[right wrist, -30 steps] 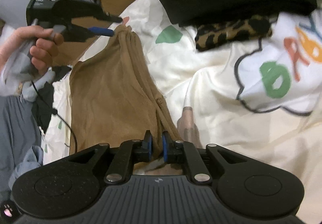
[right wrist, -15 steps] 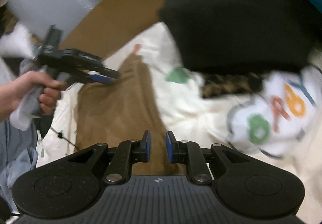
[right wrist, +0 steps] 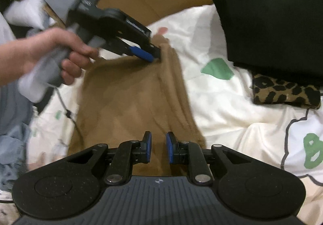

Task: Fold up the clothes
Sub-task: 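Open both grippers and release the folded edge, then press the folded shirt flat with the right gripper while the left gripper withdraws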

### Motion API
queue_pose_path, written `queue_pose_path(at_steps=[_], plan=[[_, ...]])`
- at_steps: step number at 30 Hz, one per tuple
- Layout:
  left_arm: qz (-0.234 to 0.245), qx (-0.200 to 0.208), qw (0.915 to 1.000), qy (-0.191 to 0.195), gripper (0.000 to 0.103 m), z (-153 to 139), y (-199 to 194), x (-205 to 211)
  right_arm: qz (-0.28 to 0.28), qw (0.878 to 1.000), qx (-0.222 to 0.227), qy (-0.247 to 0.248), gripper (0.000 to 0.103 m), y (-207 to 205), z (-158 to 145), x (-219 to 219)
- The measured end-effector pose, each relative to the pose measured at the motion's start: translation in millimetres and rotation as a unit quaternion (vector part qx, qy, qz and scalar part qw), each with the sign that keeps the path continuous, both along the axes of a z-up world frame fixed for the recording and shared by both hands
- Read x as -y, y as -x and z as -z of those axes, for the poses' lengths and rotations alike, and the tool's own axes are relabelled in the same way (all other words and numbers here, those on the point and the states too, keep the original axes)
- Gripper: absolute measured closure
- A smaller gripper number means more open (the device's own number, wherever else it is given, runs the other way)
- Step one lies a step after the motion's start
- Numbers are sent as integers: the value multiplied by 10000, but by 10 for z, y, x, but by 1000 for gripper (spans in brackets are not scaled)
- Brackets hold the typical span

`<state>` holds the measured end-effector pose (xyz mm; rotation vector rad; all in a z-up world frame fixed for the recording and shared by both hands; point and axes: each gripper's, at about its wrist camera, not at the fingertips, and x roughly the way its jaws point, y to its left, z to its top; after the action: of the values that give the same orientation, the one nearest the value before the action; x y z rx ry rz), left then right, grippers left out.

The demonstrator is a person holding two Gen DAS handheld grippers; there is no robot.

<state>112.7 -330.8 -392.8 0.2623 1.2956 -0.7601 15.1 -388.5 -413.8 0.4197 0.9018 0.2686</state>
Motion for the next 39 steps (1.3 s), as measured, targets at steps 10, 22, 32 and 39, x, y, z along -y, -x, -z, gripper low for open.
queue_pose_path(at_steps=[10, 22, 32, 39], plan=[[20, -119, 9999, 9, 72, -81, -62, -46, 61, 9999, -100, 69, 99, 44, 154, 89], [-73, 390, 9992, 6, 65, -795, -291, -760, -120, 9993, -112, 323, 99, 53, 142, 43], [-551, 210, 9978, -295, 65, -604, -346, -1548, -86, 9991, -180, 380, 99, 42, 118, 12], [-974, -69, 9941, -469, 69, -183, -483, -1906, -197, 9983, -179, 511, 99, 31, 100, -15]])
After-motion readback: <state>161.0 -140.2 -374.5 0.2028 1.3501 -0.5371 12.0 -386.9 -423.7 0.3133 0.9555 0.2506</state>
